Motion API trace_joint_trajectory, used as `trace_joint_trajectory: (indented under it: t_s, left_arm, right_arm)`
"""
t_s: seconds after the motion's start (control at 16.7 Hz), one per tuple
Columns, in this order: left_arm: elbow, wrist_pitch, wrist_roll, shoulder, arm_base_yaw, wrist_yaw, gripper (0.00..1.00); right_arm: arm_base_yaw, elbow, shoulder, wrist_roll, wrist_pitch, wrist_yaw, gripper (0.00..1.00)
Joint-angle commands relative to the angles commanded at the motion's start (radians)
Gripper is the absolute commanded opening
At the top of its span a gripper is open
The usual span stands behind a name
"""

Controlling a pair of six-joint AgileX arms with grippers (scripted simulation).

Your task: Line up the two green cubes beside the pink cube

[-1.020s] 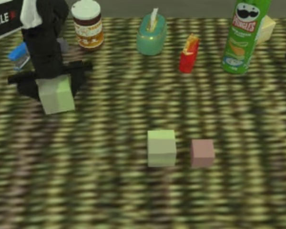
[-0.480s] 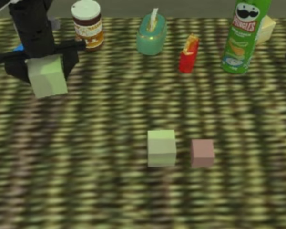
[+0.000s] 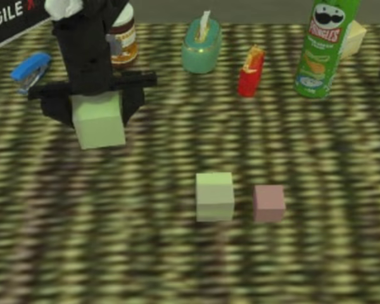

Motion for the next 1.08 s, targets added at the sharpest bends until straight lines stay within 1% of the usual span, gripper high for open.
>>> trace_joint_trajectory:
  t_s: [0.24,0.36,0.48,0.78,1.08]
  left_arm:
    - [-0.216,0.053,-0.066,-0.147,-0.159,-0.001,0.00]
    - [-0.270,0.070,-0.088,-0.193,-0.209,-0.002,0.00]
    - [-0.282,0.074,-0.093,-0.205,-0.221,-0.002,0.00]
    - [-0.294,0.088,-0.091,-0.197,-0.216,-0.002,0.00]
    - [-0.416,0.265,-0.091,-0.156,-0.220,-0.002,0.00]
  right_arm:
    - [0.000,0.000,0.000,0.000,0.000,0.000,1.00]
    - [0.000,0.000,0.000,0.000,0.000,0.000,1.00]
    - [0.000,0.000,0.000,0.000,0.000,0.000,1.00]
    - [0.000,0.000,0.000,0.000,0.000,0.000,1.00]
    - [0.000,0.000,0.000,0.000,0.000,0.000,1.00]
